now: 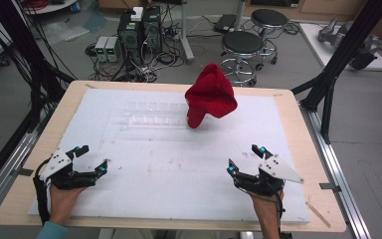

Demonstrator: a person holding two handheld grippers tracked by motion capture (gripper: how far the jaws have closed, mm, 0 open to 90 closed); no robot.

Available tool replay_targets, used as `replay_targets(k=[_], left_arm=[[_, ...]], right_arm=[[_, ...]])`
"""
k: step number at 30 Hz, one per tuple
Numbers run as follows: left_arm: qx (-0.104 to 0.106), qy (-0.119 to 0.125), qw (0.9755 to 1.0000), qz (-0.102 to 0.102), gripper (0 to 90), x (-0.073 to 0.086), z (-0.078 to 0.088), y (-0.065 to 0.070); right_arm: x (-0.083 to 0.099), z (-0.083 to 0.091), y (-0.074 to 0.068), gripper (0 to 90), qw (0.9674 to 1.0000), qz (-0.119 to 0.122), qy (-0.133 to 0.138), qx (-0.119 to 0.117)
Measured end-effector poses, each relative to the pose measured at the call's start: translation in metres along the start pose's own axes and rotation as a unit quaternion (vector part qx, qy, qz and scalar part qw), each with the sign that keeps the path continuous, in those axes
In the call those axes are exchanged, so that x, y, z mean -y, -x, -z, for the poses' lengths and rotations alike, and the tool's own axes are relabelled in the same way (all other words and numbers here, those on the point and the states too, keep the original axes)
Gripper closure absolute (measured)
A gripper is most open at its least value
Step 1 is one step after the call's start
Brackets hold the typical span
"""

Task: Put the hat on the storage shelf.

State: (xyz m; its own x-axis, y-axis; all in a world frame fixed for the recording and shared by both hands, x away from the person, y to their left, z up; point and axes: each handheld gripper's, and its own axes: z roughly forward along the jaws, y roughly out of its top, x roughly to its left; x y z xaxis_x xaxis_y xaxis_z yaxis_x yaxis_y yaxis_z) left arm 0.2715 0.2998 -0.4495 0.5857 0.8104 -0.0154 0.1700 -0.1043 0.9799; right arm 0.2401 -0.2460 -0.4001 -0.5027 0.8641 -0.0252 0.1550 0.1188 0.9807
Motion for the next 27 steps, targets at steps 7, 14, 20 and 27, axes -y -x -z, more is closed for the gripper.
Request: replay_targets(k=[7, 14, 20, 27], left_arm=[[-0.004, 0.017, 0.9998, 0.004, 6.6, 0.001, 0.003, -0.001], [0.001, 0.021, 0.9997, 0.008, 6.5, 0.002, 0.004, -0.002], [0.0, 0.022, 0.9998, -0.001, 6.5, 0.002, 0.004, 0.0], [0.001, 0.026, 0.9997, 0.001, 6.5, 0.002, 0.005, -0.001]], right_arm=[[0.045, 0.001, 0.016, 10.7, 0.9987, -0.03, 0.04, 0.012], [0.053, -0.001, 0.018, 10.7, 0.9988, -0.023, 0.04, 0.017], [0.053, -0.001, 0.018, 10.7, 0.9986, -0.024, 0.041, 0.021], [0.052, -0.004, 0.015, 10.7, 0.9991, -0.008, 0.032, 0.026]])
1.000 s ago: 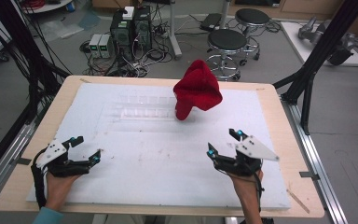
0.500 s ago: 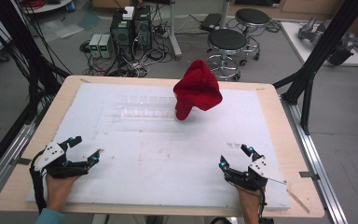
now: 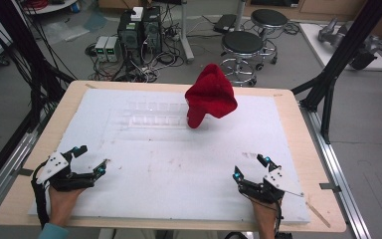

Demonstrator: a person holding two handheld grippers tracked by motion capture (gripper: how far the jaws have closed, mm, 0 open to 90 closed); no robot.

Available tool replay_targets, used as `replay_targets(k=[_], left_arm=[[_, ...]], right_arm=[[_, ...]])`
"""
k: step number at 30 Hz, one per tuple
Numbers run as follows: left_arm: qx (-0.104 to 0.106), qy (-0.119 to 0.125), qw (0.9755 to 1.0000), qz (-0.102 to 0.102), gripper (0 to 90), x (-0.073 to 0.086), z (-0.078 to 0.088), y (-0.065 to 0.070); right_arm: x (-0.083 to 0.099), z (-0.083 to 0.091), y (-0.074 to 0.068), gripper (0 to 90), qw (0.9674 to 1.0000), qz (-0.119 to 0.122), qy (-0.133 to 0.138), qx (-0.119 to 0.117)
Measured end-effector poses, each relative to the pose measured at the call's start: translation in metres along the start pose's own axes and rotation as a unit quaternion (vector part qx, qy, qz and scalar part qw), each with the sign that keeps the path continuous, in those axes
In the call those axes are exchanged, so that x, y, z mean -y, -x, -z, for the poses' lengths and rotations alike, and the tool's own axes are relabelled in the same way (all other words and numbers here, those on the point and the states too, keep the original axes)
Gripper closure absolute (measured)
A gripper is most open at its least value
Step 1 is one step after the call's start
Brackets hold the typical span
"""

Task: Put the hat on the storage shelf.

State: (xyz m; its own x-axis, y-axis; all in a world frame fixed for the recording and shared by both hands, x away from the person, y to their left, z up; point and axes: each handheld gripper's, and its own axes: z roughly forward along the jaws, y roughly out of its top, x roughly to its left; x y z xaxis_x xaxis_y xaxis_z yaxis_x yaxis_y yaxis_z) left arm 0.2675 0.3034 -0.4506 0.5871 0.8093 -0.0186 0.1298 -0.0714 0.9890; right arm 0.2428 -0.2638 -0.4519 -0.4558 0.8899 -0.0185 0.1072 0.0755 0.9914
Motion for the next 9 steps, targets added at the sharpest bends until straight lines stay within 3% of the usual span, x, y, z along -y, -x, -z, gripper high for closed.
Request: replay_targets(k=[9], left_arm=[[-0.001, 0.0, 1.0, 0.0, 6.6, 0.0, 0.0, 0.0001]], right_arm=[[-0.0001, -0.0005, -0.0005, 10.7, 1.0, 0.0, -0.002, -0.002]])
